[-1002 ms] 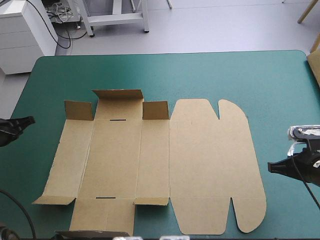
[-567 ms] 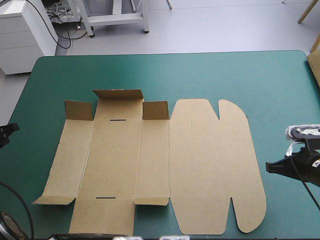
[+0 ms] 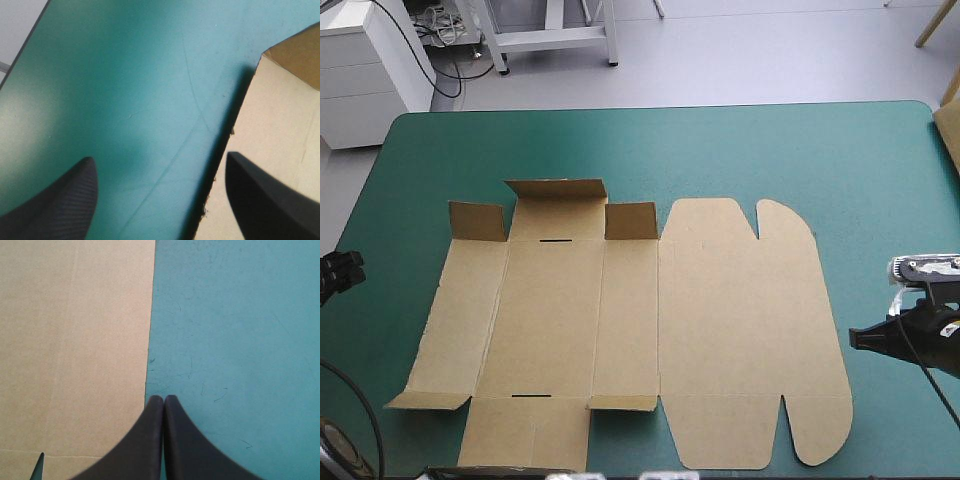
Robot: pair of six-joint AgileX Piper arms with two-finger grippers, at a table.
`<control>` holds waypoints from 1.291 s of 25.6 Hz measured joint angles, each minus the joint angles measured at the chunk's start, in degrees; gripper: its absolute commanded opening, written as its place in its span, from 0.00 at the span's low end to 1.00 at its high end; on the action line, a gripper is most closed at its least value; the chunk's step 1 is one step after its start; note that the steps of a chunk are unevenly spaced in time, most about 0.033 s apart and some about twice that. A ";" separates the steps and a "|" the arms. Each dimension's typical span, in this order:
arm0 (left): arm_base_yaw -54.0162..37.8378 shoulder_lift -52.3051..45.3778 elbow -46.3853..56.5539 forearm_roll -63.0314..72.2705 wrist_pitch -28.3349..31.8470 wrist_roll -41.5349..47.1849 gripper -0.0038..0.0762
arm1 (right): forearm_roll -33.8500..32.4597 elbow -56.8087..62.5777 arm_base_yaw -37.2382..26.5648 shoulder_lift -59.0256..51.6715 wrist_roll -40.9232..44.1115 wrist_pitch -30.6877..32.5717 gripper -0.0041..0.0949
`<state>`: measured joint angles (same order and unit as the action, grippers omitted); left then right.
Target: Fold the box
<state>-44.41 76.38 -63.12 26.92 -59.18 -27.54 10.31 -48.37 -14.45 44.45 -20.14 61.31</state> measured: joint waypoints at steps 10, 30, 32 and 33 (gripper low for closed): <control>0.00 0.99 7.70 0.02 -3.72 -4.55 0.78 | -1.36 0.00 4.37 0.00 -0.44 -0.04 0.02; -0.07 10.31 16.22 9.47 -6.54 -22.65 0.78 | -1.82 0.00 4.73 0.00 -0.44 0.86 0.02; -0.38 11.48 15.76 9.52 -7.44 -23.01 0.78 | -2.22 0.00 4.73 0.00 -0.44 0.86 0.02; -0.47 12.01 15.61 9.67 -7.85 -23.30 0.78 | -2.39 0.00 4.73 0.00 -0.44 0.86 0.02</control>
<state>-44.89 88.39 -47.51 36.59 -67.04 -50.83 7.93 -48.37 -9.72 44.45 -20.58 62.18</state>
